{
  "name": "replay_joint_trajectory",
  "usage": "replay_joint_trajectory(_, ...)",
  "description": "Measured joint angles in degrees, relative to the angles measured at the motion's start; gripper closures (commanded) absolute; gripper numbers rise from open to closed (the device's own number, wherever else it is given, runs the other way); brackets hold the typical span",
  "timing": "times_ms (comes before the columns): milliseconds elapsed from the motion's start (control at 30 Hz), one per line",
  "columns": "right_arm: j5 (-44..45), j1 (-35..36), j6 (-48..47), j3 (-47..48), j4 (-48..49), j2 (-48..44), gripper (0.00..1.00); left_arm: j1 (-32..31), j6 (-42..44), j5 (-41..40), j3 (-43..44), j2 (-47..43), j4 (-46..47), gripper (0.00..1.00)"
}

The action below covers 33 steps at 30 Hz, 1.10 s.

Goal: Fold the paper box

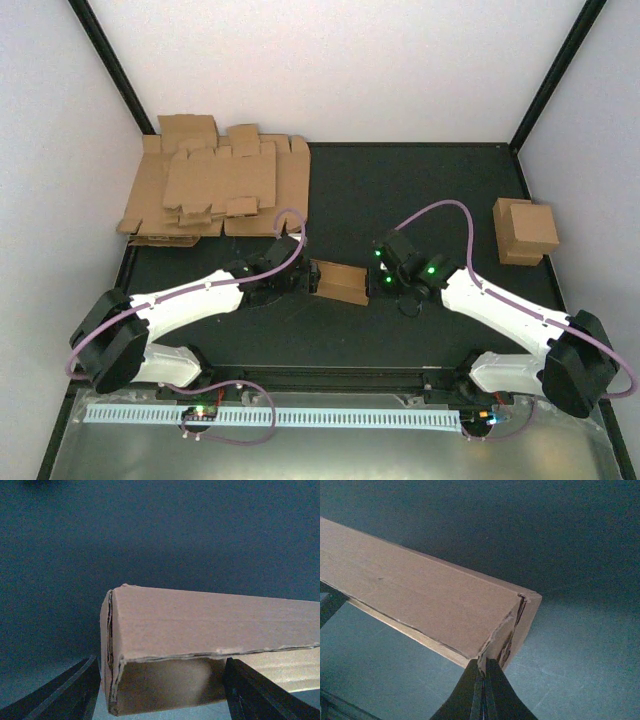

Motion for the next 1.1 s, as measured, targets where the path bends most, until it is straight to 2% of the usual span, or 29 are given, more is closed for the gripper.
replay_joint_trajectory(1100,0.2,0.0,-1.5,-0.2,-0.8,0.1,0.98,0.0,0.0,0.0,0.0,0.0,0.0,0.3)
